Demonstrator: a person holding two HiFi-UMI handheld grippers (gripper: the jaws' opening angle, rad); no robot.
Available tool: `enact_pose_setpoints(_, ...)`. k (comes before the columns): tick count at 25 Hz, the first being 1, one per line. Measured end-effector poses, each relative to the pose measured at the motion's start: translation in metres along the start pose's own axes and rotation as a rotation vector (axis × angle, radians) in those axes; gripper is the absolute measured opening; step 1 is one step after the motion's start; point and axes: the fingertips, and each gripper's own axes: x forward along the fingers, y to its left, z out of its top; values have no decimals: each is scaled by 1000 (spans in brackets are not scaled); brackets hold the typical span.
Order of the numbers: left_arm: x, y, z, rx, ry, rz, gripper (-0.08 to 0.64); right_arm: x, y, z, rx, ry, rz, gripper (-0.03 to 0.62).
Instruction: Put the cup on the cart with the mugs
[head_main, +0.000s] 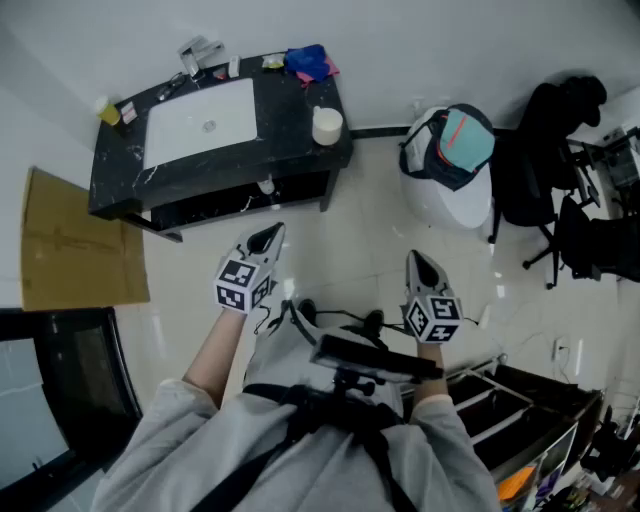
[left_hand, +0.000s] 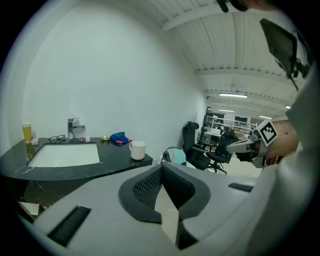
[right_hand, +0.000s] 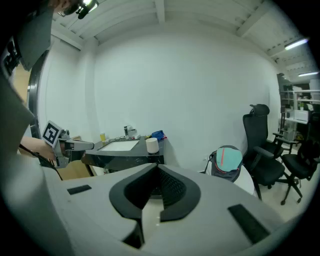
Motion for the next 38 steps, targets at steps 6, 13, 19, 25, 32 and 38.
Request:
enact_pose_setpoints(6, 0, 11, 3, 17, 11, -19, 3, 14, 13, 2, -3, 1, 2, 3)
enact_pose_setpoints(13, 9, 16, 2, 28, 59, -23, 3, 41, 20, 17, -73, 41, 49, 3)
enact_pose_setpoints(19, 34, 22, 14, 10, 57, 23, 3, 86, 18, 46, -215, 89, 145, 3)
enact_pose_setpoints(25, 62, 39, 35, 24, 37, 111, 3, 146, 19, 84, -473, 163, 238, 5)
enact_pose_setpoints(32, 93, 48, 55, 44, 39, 163, 3, 226, 37, 118, -803, 266, 442, 168)
enact_pose_setpoints(38, 117, 68, 62, 81, 34, 176, 3, 289, 67, 132, -918, 389, 586, 345)
